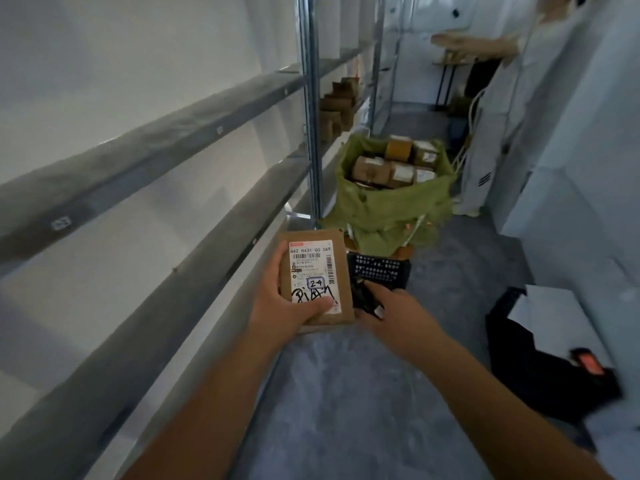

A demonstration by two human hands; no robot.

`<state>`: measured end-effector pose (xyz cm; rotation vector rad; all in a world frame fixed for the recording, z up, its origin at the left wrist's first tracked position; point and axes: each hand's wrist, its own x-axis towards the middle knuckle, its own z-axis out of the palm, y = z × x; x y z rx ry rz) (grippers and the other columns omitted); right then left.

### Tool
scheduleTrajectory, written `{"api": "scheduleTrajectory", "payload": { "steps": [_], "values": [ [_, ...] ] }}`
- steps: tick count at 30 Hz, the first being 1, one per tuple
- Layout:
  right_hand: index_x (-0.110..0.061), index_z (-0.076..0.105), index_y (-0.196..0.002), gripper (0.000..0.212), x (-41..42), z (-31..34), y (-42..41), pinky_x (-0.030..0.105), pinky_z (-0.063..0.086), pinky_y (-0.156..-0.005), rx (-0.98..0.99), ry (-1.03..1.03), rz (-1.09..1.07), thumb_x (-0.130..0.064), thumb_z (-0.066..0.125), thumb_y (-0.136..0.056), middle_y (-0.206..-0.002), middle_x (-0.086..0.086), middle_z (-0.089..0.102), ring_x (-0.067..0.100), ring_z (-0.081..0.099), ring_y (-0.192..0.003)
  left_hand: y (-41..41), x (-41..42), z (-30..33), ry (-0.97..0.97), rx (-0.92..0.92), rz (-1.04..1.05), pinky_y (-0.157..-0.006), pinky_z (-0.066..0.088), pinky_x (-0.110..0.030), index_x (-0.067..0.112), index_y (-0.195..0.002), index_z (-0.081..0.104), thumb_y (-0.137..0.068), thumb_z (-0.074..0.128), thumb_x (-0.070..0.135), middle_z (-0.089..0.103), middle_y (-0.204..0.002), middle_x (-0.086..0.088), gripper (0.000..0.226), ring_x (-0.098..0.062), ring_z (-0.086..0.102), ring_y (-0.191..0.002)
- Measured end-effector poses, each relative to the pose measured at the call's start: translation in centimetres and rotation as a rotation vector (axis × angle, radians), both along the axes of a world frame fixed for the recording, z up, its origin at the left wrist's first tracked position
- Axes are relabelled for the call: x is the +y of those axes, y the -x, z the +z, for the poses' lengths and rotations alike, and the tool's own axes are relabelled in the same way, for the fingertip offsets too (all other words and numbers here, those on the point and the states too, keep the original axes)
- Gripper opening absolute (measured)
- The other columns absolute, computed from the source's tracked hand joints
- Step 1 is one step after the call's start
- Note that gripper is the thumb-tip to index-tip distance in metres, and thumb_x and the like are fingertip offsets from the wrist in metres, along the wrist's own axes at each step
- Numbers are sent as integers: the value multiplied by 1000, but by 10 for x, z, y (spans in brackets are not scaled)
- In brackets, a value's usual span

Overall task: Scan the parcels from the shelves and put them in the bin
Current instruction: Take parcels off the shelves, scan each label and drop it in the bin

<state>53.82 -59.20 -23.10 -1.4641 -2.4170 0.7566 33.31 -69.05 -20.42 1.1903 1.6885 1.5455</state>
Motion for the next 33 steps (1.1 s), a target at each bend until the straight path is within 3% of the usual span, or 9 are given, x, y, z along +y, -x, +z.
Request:
{"api": "scheduleTrajectory", "payload": {
  "steps": [3,6,9,13,17,22,26,31,33],
  "values": [
    [-35,36,-158,71,39,-4,-21,39,53,-92,2,17,-40,-64,55,-96,-128,10,58,27,61,-109,-13,48,-7,10,5,-40,-90,63,-41,46,-150,42,-56,105,23,66,-133,15,115,-9,67,-120],
    [-37,33,-160,74,75,-8,-36,43,55,-90,-18,22,-74,-68,51,-96,-130,7,58,26,62,-109,-22,90,-10,15,15,-61,-93,62,-49,48,-151,41,-51,104,33,66,-136,13,119,-14,66,-123],
    [-35,28,-162,74,104,-11,-41,41,53,-90,-47,42,-82,-66,49,-98,-127,8,56,27,60,-109,-22,126,-14,24,3,-95,-94,61,-49,49,-151,41,-53,105,33,64,-138,12,119,-16,65,-126],
    [-33,25,-163,73,140,-14,-37,37,51,-86,-72,61,-94,-62,48,-101,-123,8,54,26,59,-106,-12,173,-23,87,-60,-145,-91,63,-43,57,-146,42,-58,104,19,65,-128,27,114,-7,67,-118],
    [-34,25,-163,72,183,-19,-25,33,48,-82,-68,104,-127,-62,47,-101,-123,5,52,22,59,-103,5,233,-32,129,-116,-193,-88,64,-43,47,-153,41,-57,104,20,65,-134,15,118,-11,70,-116],
    [-31,26,-163,68,265,-18,2,33,46,-83,-119,99,-164,-58,44,-104,-130,10,54,25,59,-109,34,328,-48,157,-198,-255,-89,63,-44,48,-153,40,-56,104,20,64,-137,10,120,-15,69,-118],
    [-34,25,-163,67,330,-11,29,38,50,-86,-199,106,-199,-59,45,-104,-121,9,54,27,59,-106,64,403,-55,198,-246,-306,-90,63,-47,55,-149,42,-54,104,21,64,-137,10,118,-17,68,-120],
    [-38,24,-163,70,403,-9,61,42,53,-94,-227,76,-266,-64,45,-101,-141,15,49,33,57,-119,101,491,-51,225,-253,-366,-93,62,-49,71,-134,44,-54,104,25,63,-138,14,110,-15,67,-121],
    [-39,23,-162,70,426,-10,70,43,53,-92,-230,58,-285,-65,45,-101,-131,12,52,31,57,-114,110,519,-49,234,-242,-381,-96,61,-48,71,-132,44,-58,103,21,62,-138,16,107,-14,66,-122]
  ]
}}
